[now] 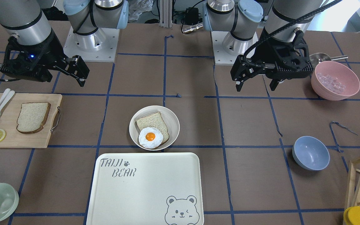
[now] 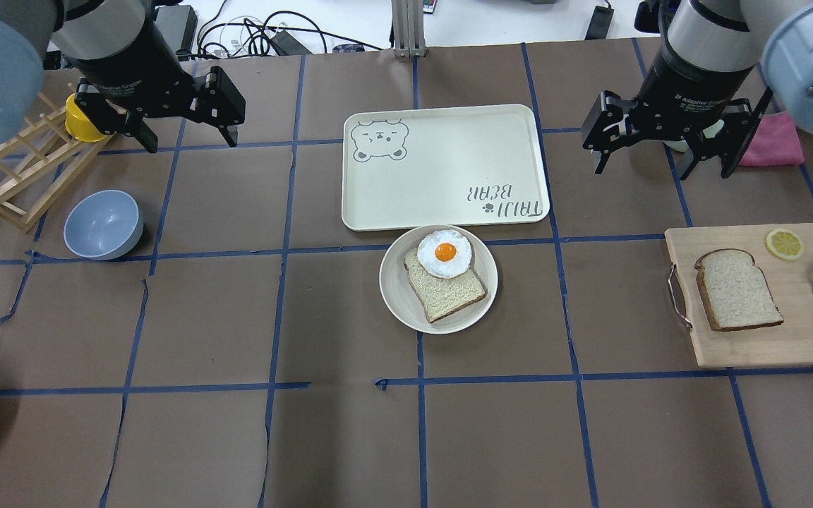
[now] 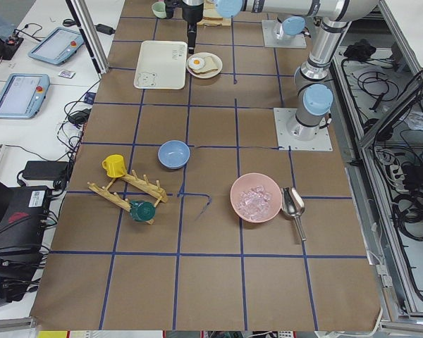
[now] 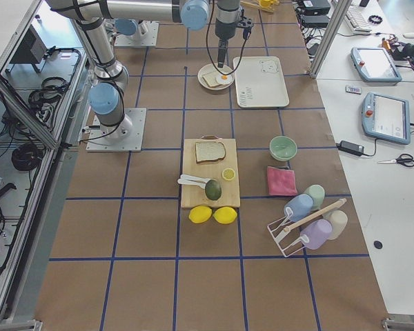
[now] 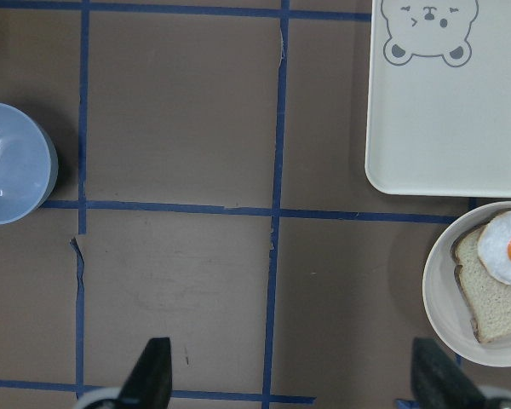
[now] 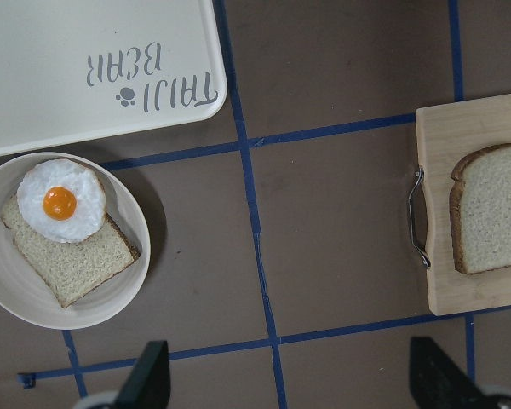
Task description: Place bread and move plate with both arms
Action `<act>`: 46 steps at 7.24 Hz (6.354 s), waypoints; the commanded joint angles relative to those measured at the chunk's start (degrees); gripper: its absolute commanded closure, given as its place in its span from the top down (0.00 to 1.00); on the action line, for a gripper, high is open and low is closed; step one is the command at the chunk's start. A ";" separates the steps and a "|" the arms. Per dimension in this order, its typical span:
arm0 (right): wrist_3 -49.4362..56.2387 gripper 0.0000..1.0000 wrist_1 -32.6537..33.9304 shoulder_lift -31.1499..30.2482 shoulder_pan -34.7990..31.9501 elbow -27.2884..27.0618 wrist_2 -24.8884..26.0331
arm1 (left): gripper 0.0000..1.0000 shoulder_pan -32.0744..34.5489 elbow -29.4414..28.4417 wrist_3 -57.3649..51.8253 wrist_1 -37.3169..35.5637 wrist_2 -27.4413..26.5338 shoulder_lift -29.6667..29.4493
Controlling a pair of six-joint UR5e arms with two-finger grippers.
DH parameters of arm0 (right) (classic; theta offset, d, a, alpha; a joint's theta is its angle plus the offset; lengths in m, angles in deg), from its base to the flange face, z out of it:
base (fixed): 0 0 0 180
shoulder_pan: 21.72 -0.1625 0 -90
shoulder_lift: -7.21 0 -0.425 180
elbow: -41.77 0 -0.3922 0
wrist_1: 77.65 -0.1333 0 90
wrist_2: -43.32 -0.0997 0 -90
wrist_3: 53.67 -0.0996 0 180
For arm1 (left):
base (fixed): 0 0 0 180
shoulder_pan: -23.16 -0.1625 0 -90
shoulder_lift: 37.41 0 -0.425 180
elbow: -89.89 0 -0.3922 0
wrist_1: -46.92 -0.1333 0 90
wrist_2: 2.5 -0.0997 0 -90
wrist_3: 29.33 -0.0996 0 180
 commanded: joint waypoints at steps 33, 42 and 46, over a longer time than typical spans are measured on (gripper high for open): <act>1.40 0.00 20.84 21.80 22.26 -13.19 7.05 | 1.00 0.08 0.09 0.00 -0.06 0.00 0.00; -27.37 0.00 -6.68 17.49 5.25 8.60 0.39 | 1.00 0.08 0.09 0.00 -0.06 0.00 0.00; -44.18 0.00 -2.22 24.23 -12.93 14.39 -7.43 | 1.00 -0.01 0.09 0.00 -0.06 0.09 0.09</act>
